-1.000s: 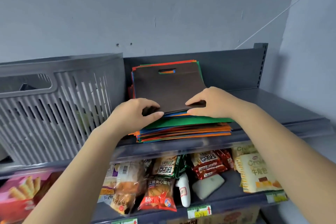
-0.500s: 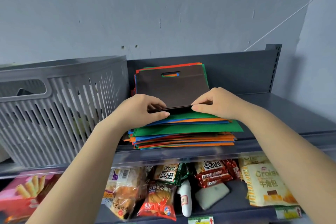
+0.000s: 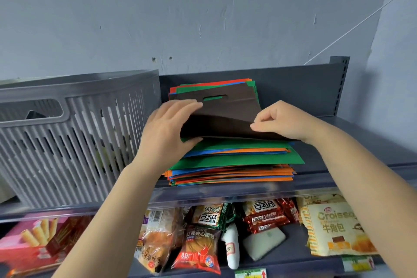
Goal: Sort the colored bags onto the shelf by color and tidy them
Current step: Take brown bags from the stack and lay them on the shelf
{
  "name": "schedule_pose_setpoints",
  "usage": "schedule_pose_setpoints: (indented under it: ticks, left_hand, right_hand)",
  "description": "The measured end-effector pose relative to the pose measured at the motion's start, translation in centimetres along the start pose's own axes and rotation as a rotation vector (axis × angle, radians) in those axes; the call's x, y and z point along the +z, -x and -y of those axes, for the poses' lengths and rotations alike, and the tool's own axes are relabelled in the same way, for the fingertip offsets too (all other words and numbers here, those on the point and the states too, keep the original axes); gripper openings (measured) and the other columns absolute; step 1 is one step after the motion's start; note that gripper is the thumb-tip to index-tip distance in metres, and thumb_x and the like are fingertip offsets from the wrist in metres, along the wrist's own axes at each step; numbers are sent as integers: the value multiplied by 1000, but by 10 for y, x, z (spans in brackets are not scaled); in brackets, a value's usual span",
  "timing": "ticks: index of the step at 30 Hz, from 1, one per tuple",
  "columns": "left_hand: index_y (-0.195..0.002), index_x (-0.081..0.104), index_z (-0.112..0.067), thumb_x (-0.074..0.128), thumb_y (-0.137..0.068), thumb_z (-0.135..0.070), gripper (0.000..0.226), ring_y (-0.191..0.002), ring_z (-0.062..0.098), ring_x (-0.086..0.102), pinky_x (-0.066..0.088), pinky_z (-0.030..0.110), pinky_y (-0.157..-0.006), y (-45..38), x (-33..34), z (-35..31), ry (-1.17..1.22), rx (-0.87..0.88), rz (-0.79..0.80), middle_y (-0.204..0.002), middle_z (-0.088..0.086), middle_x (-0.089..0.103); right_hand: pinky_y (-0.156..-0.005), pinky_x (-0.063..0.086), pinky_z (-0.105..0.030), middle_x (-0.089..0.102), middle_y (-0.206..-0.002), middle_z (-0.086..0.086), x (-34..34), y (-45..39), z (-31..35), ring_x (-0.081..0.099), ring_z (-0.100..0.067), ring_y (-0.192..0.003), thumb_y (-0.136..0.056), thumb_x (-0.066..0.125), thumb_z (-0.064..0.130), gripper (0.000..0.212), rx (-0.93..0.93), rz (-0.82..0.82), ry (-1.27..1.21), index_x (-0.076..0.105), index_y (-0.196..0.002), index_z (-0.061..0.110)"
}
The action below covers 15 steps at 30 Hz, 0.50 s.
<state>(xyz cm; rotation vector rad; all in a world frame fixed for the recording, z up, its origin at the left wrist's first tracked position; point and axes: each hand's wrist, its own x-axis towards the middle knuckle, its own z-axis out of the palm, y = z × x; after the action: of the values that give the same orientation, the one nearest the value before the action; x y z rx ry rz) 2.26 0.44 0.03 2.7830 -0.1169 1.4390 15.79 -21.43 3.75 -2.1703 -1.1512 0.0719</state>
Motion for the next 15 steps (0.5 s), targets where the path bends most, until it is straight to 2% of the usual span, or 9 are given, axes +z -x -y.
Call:
schedule_pose_setpoints:
  ticks: [2, 4, 5, 7, 8, 10, 13, 15]
  left_hand:
    - [-131, 45, -19, 82, -68, -24, 73, -122, 31, 48, 43, 51, -97, 4, -1, 4, -11, -4, -79, -132, 5, 54]
    - [-132, 45, -19, 79, -69, -26, 72, -124, 31, 46, 41, 51, -99, 7, -1, 7, -42, -12, -108, -135, 6, 51]
    - [-130, 48, -18, 78, -70, -26, 67, -123, 30, 47, 41, 51, -98, 8, -1, 7, -53, -4, -102, -133, 5, 53]
    - [-115, 64, -17, 71, -77, -26, 40, -110, 25, 57, 47, 44, -89, 8, 1, 10, -43, 36, -129, -119, 2, 64]
    - [-104, 71, -16, 65, -80, -26, 26, -98, 22, 63, 50, 37, -81, 7, 1, 10, -17, 53, -148, -106, 0, 69]
    - [-89, 75, -16, 58, -83, -24, 20, -79, 15, 66, 50, 29, -68, 5, 1, 7, 55, 41, -150, -87, -4, 73]
    - [-85, 76, -15, 63, -82, -17, 13, -77, 10, 62, 48, 25, -67, -1, 0, 3, 96, -33, -210, -83, -4, 73]
    - [-87, 75, -14, 66, -81, -14, 11, -80, 9, 60, 47, 22, -70, -3, -3, 2, 99, -53, -273, -85, -3, 72]
  right_hand:
    - [-59, 33, -17, 54, -49, 16, -1, -1, -2, 50, 5, -54, -90, 62, 21, 33, 65, -77, -40, 60, -57, 22]
    - [-56, 33, -19, 53, -57, 8, 3, -5, -5, 48, -4, -59, -92, 57, 22, 31, 86, -266, -49, 61, -63, 14]
    - [-54, 33, -20, 53, -60, 1, 5, -6, -6, 46, -10, -60, -94, 55, 22, 30, 78, -375, -53, 62, -67, 9]
    - [-54, 33, -17, 55, -62, -4, 9, -5, -4, 47, -11, -60, -95, 52, 23, 29, 38, -485, -63, 63, -73, 6]
    - [-55, 34, -14, 57, -61, 2, 10, -4, -3, 49, -7, -60, -94, 53, 24, 28, 14, -465, -63, 63, -73, 9]
    - [-60, 37, -14, 60, -59, 15, 14, 1, 2, 55, 3, -61, -94, 54, 27, 23, -24, -321, -7, 63, -74, 21]
    - [-71, 45, -19, 67, -77, 19, 23, 8, 6, 60, 6, -75, -87, 60, 36, 11, -62, -109, 76, 68, -85, 28]
    - [-71, 49, -24, 70, -86, 13, 27, 9, 5, 62, -1, -76, -86, 63, 35, 14, -76, -90, 173, 69, -97, 29]
